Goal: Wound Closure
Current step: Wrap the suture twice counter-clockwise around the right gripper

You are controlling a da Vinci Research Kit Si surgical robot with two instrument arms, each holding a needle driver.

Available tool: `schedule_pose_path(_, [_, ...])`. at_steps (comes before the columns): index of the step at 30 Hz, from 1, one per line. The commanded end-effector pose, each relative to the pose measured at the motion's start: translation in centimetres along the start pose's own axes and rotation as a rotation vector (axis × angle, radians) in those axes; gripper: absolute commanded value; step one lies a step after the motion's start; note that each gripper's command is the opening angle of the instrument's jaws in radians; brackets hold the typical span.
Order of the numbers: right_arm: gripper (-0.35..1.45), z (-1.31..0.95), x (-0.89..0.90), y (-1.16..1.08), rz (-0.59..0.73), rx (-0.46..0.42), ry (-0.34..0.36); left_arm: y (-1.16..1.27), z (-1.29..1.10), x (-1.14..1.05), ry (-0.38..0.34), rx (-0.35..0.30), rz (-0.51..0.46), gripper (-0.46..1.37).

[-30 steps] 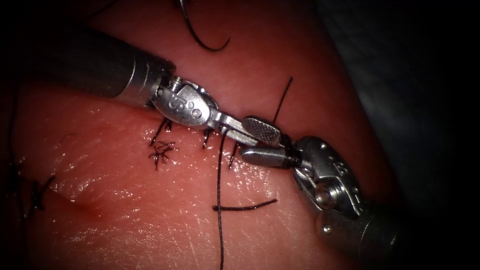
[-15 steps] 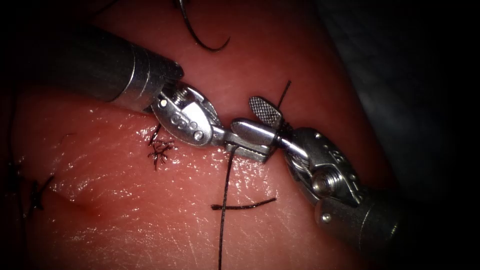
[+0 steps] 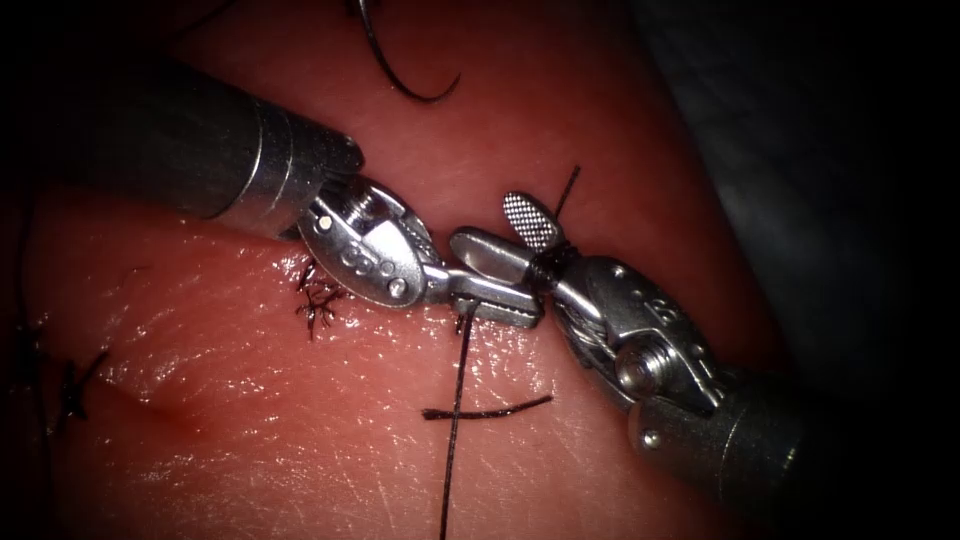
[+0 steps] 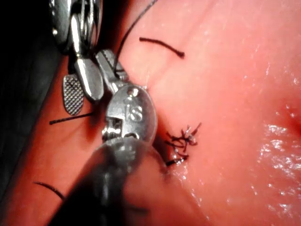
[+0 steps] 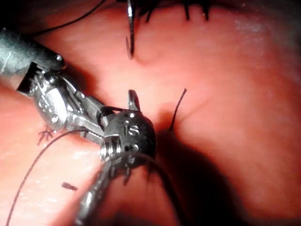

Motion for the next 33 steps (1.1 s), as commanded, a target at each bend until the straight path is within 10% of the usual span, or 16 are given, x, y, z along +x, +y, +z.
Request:
schedule_pose_path(1, [0.97, -0.01, 0.00, 0.03, 0.006, -0.015, -0.003, 0.00, 0.02, -0.01, -0.001, -0.006, 0.000, -0.35])
schedule_pose_path(33, [0.97, 0.08, -0.18, 0.70, 0.138, -0.146, -0.043, -0.17, 0.31, -0.43, -0.001, 0.002, -0.021, -0.35])
